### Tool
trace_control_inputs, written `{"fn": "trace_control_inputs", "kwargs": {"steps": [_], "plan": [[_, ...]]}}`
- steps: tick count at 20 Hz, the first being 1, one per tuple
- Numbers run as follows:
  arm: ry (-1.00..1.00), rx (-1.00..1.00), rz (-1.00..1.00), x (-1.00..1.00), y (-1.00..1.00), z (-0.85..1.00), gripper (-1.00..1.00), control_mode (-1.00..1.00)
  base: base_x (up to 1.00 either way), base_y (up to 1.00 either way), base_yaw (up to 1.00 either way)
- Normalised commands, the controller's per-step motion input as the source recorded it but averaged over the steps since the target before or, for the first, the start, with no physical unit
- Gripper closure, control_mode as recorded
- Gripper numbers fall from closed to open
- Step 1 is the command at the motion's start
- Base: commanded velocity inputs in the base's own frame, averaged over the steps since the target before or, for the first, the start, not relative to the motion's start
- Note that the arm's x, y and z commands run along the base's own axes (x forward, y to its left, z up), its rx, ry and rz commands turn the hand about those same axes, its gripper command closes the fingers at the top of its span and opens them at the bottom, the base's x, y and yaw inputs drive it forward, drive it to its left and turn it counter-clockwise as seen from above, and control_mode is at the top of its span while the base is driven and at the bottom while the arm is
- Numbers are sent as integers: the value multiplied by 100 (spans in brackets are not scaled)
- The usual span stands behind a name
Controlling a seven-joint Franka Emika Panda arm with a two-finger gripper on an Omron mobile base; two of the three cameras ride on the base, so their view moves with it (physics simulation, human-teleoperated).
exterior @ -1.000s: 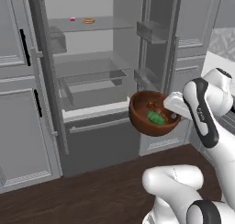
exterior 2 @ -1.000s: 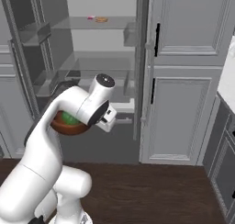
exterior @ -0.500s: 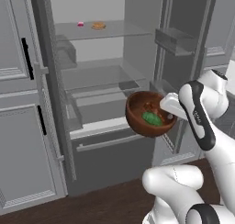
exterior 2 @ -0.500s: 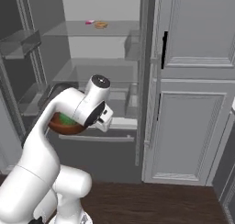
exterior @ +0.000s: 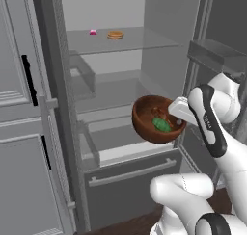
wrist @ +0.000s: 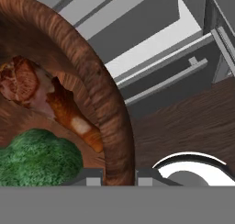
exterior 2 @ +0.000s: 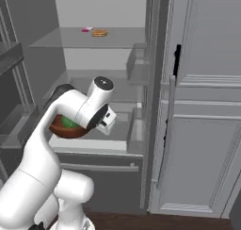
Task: Pick the chicken drumstick and broccoli from their plates and place them in the bowl. Then put the bowl in the fridge.
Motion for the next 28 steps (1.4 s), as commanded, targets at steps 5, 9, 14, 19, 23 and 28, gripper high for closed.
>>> {"fn": "trace_control_inputs", "kwargs": {"steps": [5, 9, 14, 19, 23, 28], "plan": [[0, 0, 0, 0, 0, 0, 100, 100, 100, 56, 0], [0, 0, 0, 0, 0, 0, 100, 100, 98, 49, 0], [0, 0, -2, 40, -3, -9, 100, -100, 58, 1, -1], [0, 0, -12, 100, -13, -26, 100, -100, 0, 0, 0], [0, 0, -21, 100, 3, -6, 100, -100, 0, 0, 0], [0, 0, -14, 64, 1, -30, 100, -100, 0, 0, 0]]}}
